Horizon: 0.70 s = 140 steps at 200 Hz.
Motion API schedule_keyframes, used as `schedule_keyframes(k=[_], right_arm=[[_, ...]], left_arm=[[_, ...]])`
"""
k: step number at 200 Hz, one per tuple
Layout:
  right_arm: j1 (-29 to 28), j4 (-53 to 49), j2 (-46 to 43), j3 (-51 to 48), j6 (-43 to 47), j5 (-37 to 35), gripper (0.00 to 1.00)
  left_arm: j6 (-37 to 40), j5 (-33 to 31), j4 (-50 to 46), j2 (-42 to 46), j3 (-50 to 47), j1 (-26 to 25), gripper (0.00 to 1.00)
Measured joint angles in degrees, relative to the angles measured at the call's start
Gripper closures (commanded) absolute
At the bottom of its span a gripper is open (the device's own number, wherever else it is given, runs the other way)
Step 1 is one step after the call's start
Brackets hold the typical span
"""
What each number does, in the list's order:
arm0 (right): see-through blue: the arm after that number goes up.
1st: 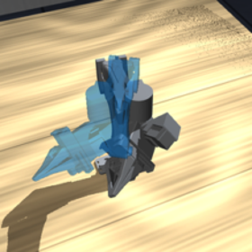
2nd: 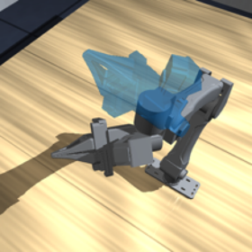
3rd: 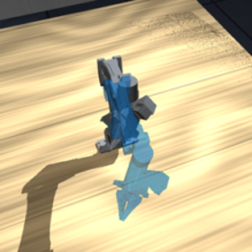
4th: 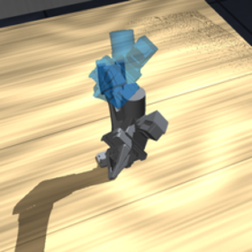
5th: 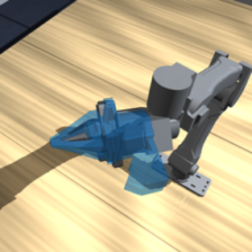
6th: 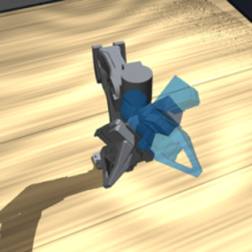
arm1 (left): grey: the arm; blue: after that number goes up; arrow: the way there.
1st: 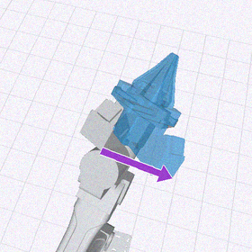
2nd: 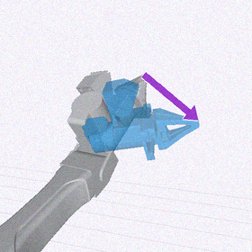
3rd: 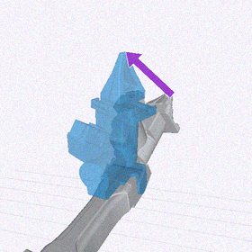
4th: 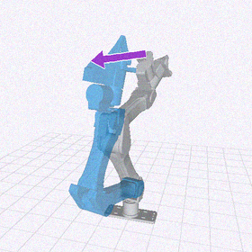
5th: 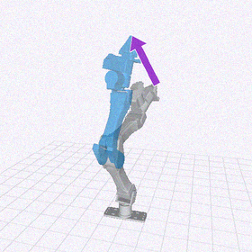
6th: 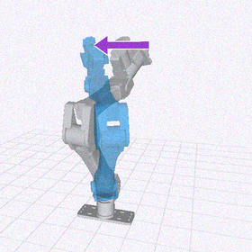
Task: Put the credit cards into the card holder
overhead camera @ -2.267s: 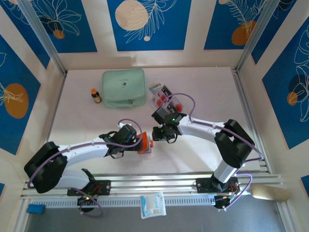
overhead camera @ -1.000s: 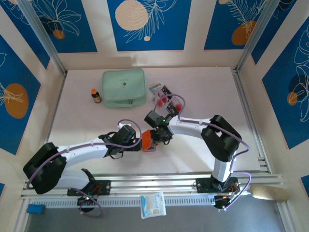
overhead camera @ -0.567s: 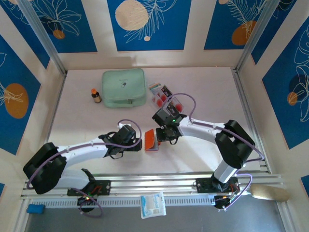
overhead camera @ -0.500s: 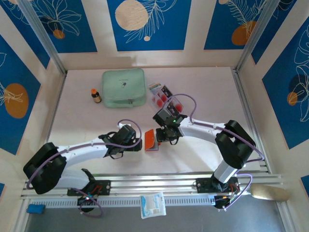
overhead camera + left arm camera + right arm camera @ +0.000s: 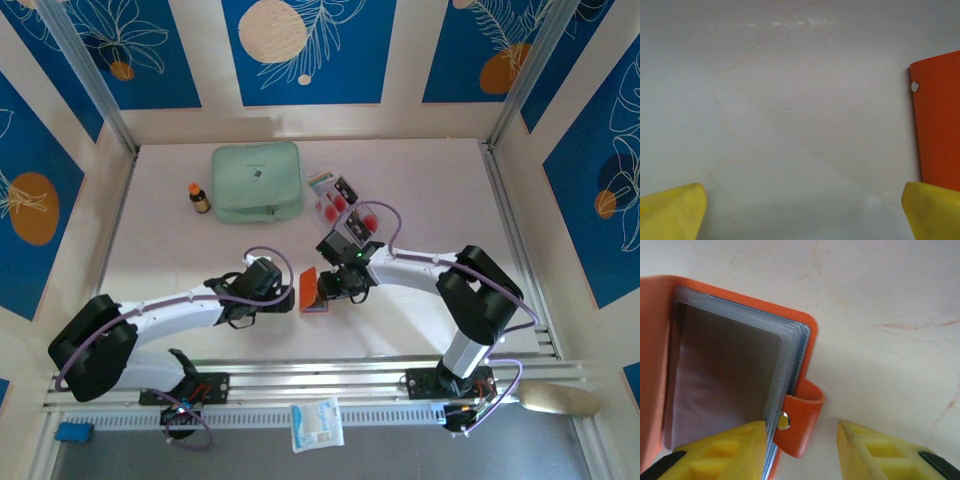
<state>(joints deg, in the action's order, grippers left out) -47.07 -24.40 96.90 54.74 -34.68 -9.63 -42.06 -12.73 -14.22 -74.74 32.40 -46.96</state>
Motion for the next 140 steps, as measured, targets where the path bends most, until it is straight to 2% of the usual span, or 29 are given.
schedule_keyframes(k=[16, 40, 62, 140], right_arm=[[0.8, 0.7, 0.8, 0.0, -0.3, 1.9, 0.68], [2.4, 3.4, 1.1, -0.4, -1.1, 5.5, 0.88], [3.9, 5.8, 0.8, -1.4, -1.7, 8.8, 1.00], [11.6, 18.4, -4.0, -11.1, -7.1, 24.2, 1.00]], left_arm=[[0.0, 0.0, 0.0, 0.0, 0.0, 0.0, 0.00], [0.0, 0.0, 0.0, 0.0, 0.0, 0.0, 0.00], [0.0, 0.0, 0.0, 0.0, 0.0, 0.0, 0.00], [0.2, 0.0, -0.2, -0.1, 0.6, 0.0, 0.00]])
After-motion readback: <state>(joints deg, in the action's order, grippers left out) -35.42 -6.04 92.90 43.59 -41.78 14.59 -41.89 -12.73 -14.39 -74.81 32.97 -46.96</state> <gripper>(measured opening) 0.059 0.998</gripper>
